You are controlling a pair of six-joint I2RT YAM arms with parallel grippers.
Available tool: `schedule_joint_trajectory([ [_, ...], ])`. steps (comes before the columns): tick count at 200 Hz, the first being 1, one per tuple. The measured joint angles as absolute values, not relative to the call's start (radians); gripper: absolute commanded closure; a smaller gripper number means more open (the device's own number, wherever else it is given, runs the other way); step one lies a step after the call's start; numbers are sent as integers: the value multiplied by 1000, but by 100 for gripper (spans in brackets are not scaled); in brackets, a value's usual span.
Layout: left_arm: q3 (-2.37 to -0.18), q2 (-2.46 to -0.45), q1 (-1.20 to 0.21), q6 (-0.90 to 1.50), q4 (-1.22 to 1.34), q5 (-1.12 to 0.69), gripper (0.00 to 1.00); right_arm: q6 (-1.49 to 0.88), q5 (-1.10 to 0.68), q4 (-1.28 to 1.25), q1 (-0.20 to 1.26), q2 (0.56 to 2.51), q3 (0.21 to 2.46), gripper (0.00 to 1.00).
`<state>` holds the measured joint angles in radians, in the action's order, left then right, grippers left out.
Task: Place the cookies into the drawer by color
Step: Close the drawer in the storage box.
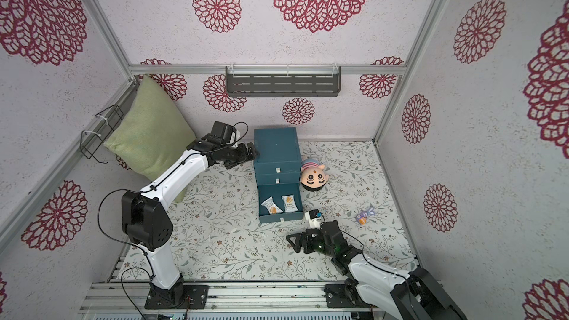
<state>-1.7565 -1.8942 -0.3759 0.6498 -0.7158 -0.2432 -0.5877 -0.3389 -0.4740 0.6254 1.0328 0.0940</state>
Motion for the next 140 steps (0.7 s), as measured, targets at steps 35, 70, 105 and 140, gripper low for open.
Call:
schedule_joint_trajectory([
  [35, -1761, -1901, -376, 645, -715, -254, 1, -603, -269, -482, 635, 1123, 157, 36],
  [70, -1761, -1903, -376, 640, -714, -255, 1, -596, -174, -496, 636, 1238, 242, 58],
  [105, -1761, -1903, -377, 635, -715, -255, 1, -594, -104, -537, 636, 1361, 316, 66],
  [140, -1761, -1903, -382, 631, -716, -253, 1, -604, -54, -593, 636, 1462, 376, 66],
])
